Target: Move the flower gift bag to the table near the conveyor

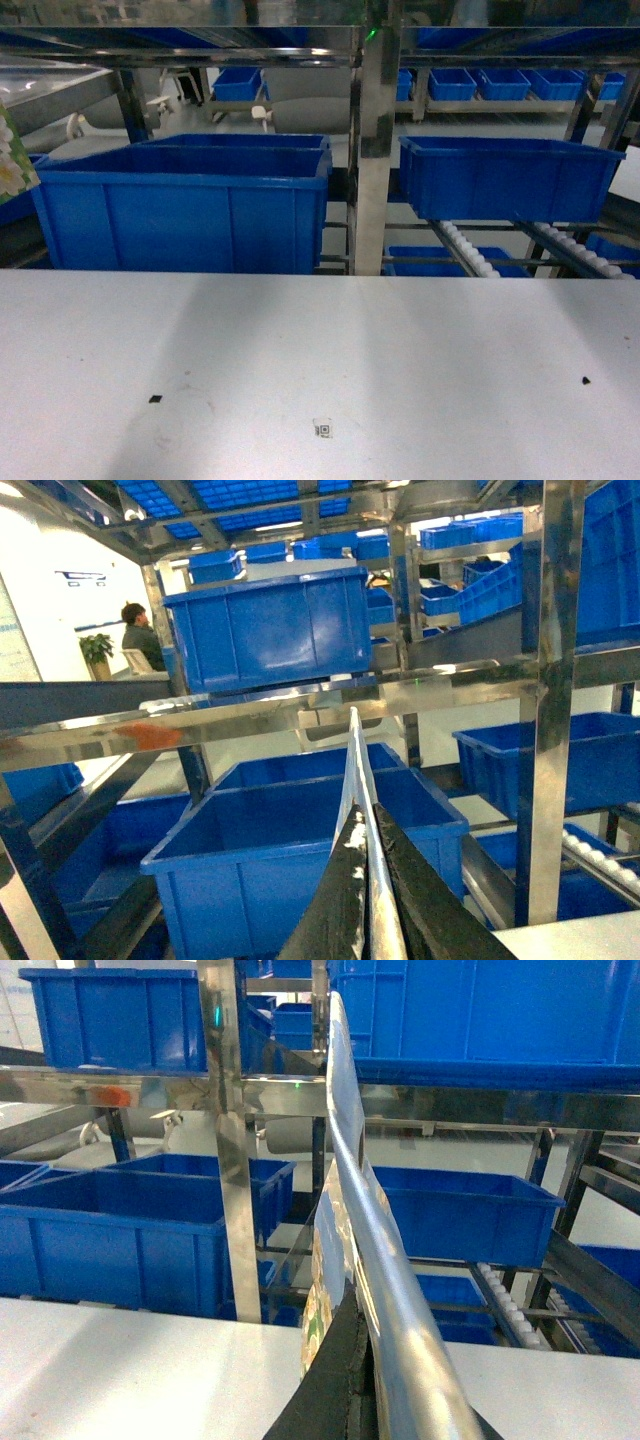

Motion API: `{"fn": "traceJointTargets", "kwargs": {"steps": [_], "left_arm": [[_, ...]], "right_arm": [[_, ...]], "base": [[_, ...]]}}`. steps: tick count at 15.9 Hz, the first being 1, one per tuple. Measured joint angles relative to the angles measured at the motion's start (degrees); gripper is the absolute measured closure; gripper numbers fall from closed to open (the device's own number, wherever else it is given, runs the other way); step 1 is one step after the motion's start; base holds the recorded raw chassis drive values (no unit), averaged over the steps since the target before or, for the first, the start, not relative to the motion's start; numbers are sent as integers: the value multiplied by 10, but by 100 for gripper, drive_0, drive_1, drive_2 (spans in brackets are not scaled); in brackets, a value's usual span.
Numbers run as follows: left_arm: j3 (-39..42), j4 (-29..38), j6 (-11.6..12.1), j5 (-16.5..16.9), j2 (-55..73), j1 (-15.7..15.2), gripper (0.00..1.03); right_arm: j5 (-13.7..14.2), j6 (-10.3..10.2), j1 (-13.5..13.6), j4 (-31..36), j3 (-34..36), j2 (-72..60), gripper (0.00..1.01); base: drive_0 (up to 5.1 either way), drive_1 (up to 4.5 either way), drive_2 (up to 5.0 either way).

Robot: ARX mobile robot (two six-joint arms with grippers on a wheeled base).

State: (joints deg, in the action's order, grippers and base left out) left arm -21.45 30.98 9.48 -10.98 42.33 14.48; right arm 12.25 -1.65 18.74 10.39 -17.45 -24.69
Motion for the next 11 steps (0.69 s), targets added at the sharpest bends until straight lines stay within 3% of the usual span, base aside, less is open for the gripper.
{"fn": "traceJointTargets", "kwargs": {"steps": [3,4,6,8,11], "left_arm": [[0,3,0,0,-1,0,101],[0,3,0,0,-2,0,101],[0,3,0,0,-2,0,101],[0,3,0,0,-2,0,101],[0,3,0,0,-2,0,101]], "right_arm": [[0,0,0,3,0,4,99],[-13,0,-7,17,3,2,99],[-84,0,-66,77,32,-44,99],[-158,0,-122,197,52,-167,99],[-204,0,-167,360,30,-357,99]], "base": [[0,0,0],[0,0,0],[0,0,0],[0,0,0],[0,0,0]]}}
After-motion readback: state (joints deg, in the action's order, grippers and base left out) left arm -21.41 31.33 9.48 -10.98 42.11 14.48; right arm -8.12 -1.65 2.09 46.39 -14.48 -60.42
